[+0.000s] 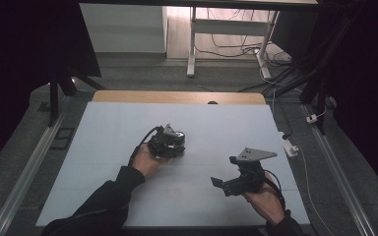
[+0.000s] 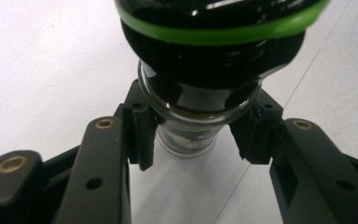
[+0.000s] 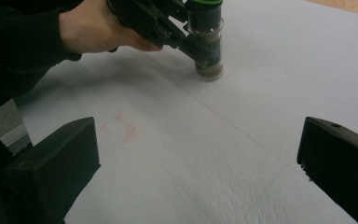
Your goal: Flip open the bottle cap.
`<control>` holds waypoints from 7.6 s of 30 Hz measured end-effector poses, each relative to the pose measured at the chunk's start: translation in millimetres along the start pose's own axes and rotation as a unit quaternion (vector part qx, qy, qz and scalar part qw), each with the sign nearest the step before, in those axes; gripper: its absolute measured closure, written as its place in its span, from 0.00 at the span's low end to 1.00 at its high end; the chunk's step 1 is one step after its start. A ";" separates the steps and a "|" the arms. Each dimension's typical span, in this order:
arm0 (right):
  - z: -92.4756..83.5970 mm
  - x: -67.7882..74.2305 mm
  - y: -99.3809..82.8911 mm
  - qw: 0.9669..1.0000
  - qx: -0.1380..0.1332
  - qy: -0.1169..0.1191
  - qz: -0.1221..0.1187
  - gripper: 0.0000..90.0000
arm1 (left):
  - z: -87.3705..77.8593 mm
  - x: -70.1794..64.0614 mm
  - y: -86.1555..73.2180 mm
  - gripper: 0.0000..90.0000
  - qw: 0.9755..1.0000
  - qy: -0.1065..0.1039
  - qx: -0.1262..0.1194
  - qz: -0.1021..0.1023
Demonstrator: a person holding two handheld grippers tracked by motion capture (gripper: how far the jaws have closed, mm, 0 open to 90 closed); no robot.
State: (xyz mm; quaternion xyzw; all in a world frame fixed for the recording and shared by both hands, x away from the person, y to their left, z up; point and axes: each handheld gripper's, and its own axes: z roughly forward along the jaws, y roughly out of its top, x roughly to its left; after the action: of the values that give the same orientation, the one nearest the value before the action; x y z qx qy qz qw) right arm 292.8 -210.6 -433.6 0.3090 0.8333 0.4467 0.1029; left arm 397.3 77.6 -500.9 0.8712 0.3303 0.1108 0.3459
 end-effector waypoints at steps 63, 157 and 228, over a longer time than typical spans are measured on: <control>135.6 -15.5 61.2 0.997 0.056 0.026 -0.037 0.99 | 1.1 -0.2 -1.6 0.60 1.000 0.000 -0.007 -0.001; 123.1 -33.5 90.8 1.000 -0.003 0.003 -0.015 0.93 | 0.8 1.7 -2.1 0.59 1.000 -0.006 -0.006 0.009; 34.7 -10.7 26.9 1.000 0.011 0.008 -0.005 0.00 | -150.1 -15.9 -94.9 0.00 0.990 -0.074 -0.087 -0.077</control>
State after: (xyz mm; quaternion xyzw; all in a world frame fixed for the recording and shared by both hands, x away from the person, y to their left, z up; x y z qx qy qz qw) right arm 328.1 -182.5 -433.1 0.3025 0.8405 0.4394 0.0946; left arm 274.6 198.2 -454.0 0.8155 0.3592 0.0472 0.4514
